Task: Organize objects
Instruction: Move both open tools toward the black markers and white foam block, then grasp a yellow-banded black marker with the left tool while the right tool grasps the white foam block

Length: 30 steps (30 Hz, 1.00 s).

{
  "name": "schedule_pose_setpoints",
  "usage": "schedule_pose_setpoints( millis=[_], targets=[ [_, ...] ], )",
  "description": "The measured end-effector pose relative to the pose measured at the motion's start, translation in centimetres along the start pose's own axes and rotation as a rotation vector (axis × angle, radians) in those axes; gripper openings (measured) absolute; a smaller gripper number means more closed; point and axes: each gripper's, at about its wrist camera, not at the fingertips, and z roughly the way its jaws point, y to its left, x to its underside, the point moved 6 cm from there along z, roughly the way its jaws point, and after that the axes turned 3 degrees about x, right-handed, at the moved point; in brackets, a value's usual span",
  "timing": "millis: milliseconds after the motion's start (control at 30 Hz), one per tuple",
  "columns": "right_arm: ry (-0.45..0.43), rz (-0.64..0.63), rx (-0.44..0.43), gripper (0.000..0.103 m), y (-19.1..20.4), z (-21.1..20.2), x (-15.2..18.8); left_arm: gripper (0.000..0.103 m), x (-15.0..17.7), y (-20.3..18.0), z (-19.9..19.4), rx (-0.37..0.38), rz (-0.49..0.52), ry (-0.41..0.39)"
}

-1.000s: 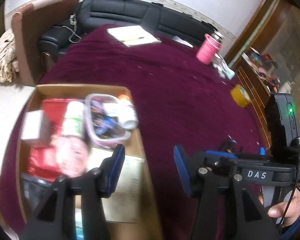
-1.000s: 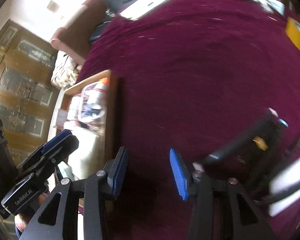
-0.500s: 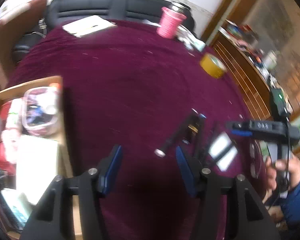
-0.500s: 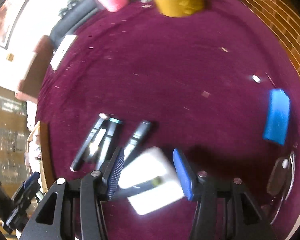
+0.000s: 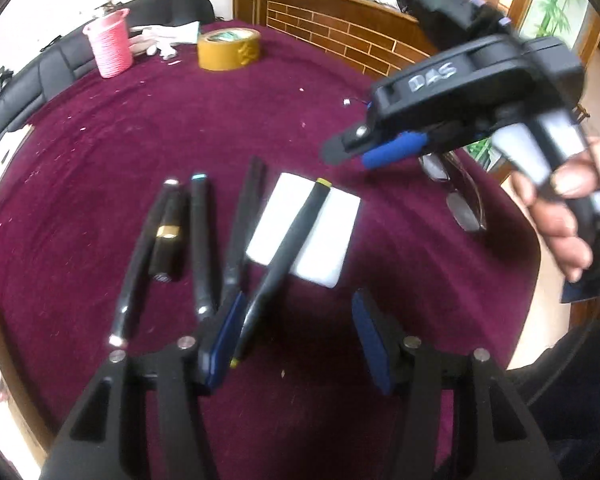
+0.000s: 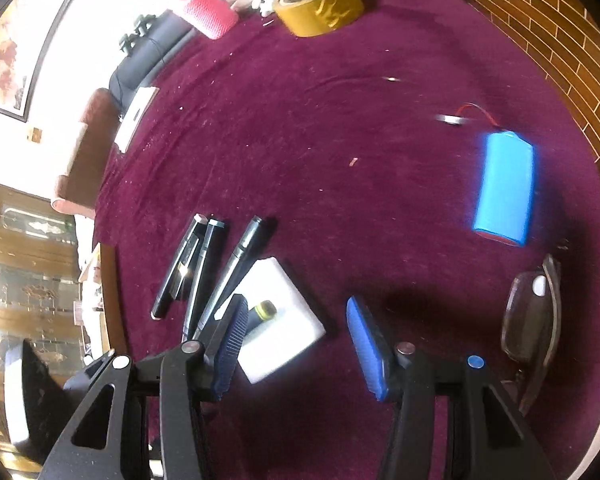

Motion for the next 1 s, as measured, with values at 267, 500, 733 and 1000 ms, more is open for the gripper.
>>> schedule_pose_setpoints(
  millis=[267, 500, 733, 1000],
  targets=[
    [0.002, 0.005, -0.015, 0.056, -0.7, -0.4, 0.6, 0.039, -1.2, 0.4, 3.2, -0.058, 0.028, 0.062],
    [0.021, -0.013, -0.026, 0.056, -0.2, 0.1, 0.9, 0.026, -0.8, 0.6, 4.0, -0.060, -0.010, 0.071],
    [0.031, -0.075, -0.017, 0.057, 1.9, 1.3, 0.1, 0.015, 2.3, 1.3, 2.7, -0.077, -0.195, 0.056],
    [0.019, -0.177, 0.027, 0.060, 4.2, 4.6, -2.7, 0.015, 6.7, 3.5, 0.1, -0.144, -0.365, 0.067]
  ],
)
